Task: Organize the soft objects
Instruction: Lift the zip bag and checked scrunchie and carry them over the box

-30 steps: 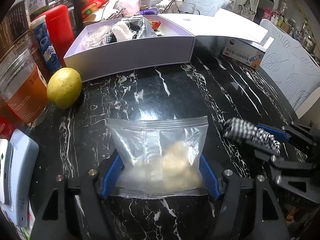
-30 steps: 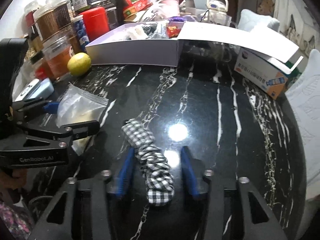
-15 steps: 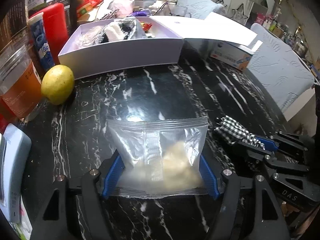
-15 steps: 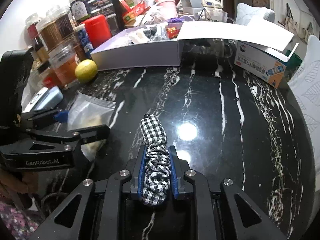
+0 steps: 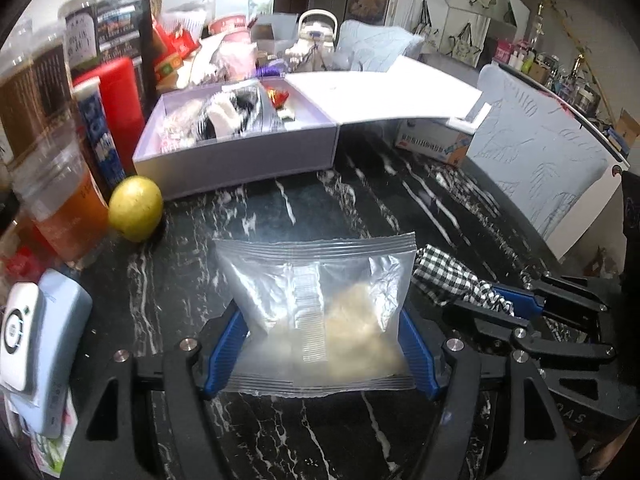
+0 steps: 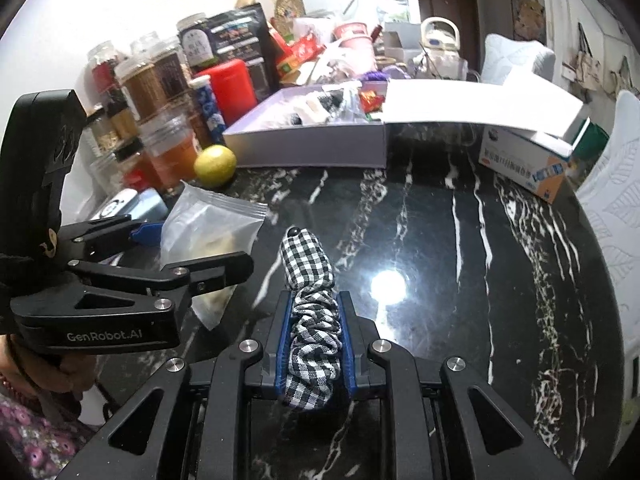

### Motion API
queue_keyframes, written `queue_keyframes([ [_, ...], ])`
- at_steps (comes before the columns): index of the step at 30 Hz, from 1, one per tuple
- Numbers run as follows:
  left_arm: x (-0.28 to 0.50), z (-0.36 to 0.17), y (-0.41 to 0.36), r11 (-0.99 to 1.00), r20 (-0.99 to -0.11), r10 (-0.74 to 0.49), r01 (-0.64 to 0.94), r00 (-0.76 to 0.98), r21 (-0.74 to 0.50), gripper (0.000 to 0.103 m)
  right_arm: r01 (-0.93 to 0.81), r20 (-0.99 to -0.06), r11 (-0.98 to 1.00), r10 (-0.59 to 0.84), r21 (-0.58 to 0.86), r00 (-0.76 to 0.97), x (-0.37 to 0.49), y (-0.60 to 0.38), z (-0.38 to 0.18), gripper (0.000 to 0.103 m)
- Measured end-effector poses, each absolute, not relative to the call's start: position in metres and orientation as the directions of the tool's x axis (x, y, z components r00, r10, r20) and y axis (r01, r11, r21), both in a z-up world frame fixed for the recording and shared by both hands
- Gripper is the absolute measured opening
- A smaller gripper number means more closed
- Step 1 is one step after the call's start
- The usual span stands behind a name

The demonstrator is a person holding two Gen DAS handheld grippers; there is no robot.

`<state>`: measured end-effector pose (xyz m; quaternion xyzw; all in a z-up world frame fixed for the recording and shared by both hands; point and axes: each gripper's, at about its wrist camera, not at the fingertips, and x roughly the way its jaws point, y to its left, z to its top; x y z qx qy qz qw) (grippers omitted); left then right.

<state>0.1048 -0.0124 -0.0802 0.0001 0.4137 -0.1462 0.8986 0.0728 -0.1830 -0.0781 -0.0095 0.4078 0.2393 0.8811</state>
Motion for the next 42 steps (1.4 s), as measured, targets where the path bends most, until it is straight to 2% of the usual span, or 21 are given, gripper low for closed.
queue_keyframes([
  [18, 0.122, 0.004, -0.003, 0.961, -0.574, -0.255, 0.267, 0.778, -0.065, 0.071, -0.484, -0.602, 0.866, 0.455, 0.126, 0.657, 0.089, -0.177, -0.005, 0.021],
  [33, 0.175, 0.05, 0.005, 0.966, -0.452, -0.247, 0.253, 0.857, -0.048, 0.071, -0.488, -0.518, 0.865, 0.473, 0.119, 0.713, 0.149, -0.181, 0.044, 0.021],
  [42, 0.217, 0.065, 0.012, 0.972, -0.408, -0.227, 0.229, 0.884, -0.046, 0.071, -0.507, -0.481, 0.854, 0.493, 0.112, 0.725, 0.195, -0.174, 0.064, 0.021],
])
